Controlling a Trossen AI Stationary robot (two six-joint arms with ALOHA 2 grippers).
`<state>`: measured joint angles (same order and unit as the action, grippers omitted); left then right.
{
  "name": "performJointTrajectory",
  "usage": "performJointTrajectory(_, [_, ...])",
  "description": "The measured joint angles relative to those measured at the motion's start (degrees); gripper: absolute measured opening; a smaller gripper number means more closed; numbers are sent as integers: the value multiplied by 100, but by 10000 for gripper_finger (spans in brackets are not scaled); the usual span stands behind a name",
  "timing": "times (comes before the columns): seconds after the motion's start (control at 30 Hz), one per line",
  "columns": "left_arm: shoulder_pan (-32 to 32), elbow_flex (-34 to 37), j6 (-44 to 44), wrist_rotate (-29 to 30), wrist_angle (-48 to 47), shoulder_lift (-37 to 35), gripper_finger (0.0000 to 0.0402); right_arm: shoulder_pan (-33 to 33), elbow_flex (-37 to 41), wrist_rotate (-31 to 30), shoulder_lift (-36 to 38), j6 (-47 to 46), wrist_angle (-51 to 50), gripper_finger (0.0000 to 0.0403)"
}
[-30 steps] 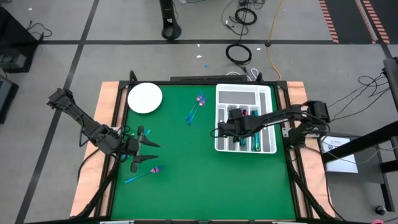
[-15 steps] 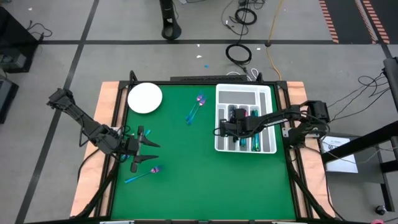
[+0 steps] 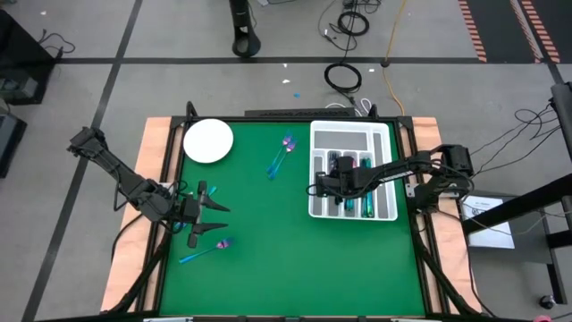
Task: Sort silverware
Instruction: Put the blue fork into the white cutlery tray
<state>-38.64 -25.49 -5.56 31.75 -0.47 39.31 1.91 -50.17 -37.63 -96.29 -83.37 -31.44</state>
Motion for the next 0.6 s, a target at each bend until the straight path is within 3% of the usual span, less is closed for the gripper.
performJointTrajectory(0.6, [-1, -1, 0, 0, -1, 0, 198, 0, 0, 14, 0, 270, 145, 9])
